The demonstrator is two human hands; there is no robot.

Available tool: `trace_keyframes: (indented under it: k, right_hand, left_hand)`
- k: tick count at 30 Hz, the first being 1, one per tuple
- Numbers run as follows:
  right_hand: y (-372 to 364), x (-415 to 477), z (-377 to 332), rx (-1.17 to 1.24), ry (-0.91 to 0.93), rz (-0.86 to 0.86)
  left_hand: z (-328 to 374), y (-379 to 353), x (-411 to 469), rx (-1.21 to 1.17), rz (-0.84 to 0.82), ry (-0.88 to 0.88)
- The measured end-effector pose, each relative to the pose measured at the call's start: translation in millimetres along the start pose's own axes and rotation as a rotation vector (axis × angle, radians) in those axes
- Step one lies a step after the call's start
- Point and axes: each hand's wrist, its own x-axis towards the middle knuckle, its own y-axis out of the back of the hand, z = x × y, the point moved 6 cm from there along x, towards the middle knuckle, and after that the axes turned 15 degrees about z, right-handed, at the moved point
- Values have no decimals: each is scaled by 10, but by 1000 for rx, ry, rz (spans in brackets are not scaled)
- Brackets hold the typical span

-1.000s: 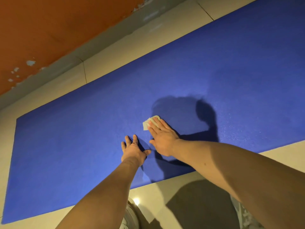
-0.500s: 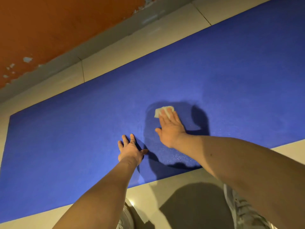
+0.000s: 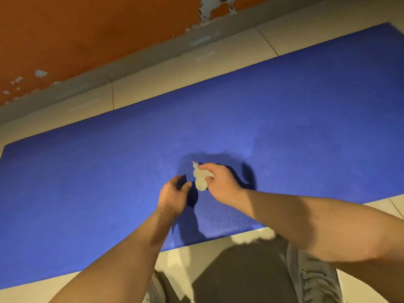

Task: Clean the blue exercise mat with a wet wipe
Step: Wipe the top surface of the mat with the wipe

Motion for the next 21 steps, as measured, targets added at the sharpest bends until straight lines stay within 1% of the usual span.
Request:
trace_keyframes:
  k: [2,3,7,9,10,12,14,15,16,17,19,21]
  right_hand:
    - [59,-26,-31,-15,-21,6]
    - [72,-46,-41,-1,-44,2]
    - [117,-173,-79,78,-155,-34]
    - [172,-267,-98,148,-220,-22]
    - [208,-314,-106,141,-239,-8]
    - [273,-389,-115,53,-276,25]
    - [393,-430,-138,-131,-300,101]
    - [463,-463,-186,-187,-333,140]
    - [499,-492,-242,-163,-383,157]
    - [507,-515,-293,-79,-449,155]
    - [497,-593,-438,112,-584,117]
    - [497,-674,-618,232,-661,60]
  left_hand:
    - [122,-25,-119,-269,-90,95]
    - [177,-29,-156,-341,-124,114]
    - [377,5,-310,-489,-208,181]
    - [402,37,-350,-484,-193,193]
    - [405,63,-355,-458,-177,183]
    - [426,126,-378,-423,-156,162]
    - [486,198,-414,-419,-144,136]
    - [524,235,-434,-413,-135,115]
    - [570,276,-458,-401,-133,91]
    - [619,315,-485,-386,-136,62]
    - [721,414,-553,-349,-149,2]
    - [823,509,-626,-359,-178,-48]
